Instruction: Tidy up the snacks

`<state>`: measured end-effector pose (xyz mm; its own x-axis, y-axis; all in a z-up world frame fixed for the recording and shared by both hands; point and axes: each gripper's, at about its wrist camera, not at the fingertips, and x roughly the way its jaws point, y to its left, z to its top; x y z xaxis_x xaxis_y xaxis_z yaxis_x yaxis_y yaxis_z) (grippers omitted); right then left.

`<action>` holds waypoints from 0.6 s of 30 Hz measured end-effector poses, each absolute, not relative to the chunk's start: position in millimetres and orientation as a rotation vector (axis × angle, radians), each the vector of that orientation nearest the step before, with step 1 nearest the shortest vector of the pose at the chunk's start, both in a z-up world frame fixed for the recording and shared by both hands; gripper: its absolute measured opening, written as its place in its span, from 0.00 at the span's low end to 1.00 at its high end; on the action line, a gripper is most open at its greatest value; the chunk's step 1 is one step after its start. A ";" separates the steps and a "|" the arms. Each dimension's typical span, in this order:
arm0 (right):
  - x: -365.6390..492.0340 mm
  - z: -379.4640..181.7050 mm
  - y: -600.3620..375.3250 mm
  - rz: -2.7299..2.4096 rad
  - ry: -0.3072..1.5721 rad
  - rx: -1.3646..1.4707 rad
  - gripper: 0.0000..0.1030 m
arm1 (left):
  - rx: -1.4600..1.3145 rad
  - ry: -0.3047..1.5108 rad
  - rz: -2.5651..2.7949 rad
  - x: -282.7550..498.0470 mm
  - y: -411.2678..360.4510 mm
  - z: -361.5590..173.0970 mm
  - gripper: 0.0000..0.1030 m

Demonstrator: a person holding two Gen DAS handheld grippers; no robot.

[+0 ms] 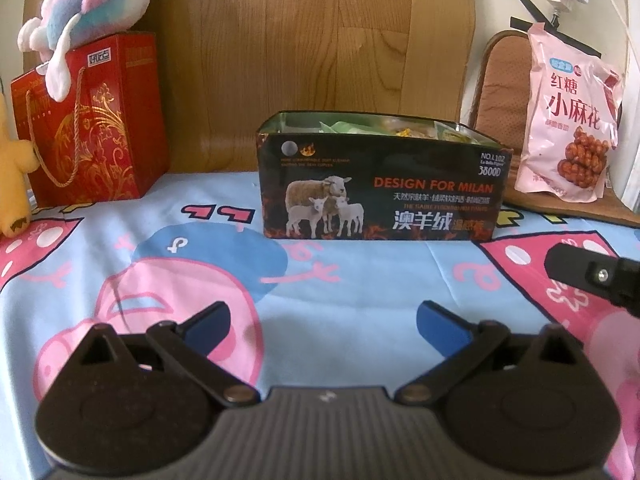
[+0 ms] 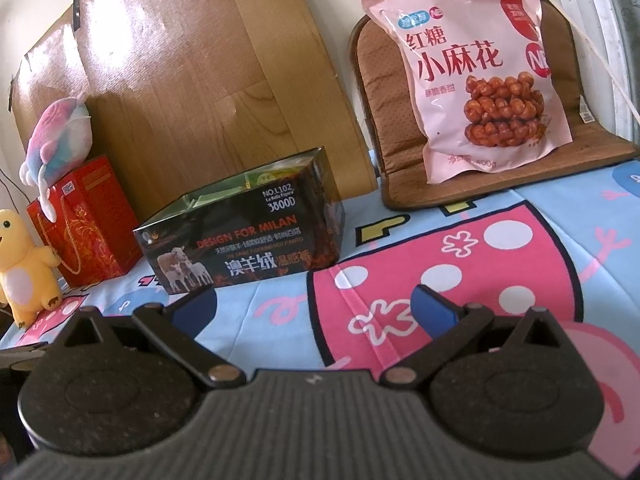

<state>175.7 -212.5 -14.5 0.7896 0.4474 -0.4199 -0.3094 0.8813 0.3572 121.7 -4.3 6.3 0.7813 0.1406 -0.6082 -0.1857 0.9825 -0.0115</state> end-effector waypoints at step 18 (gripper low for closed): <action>175.1 -13.8 -211.9 0.412 0.523 0.279 1.00 | -0.104 0.668 0.186 123.3 -0.1 6.1 1.00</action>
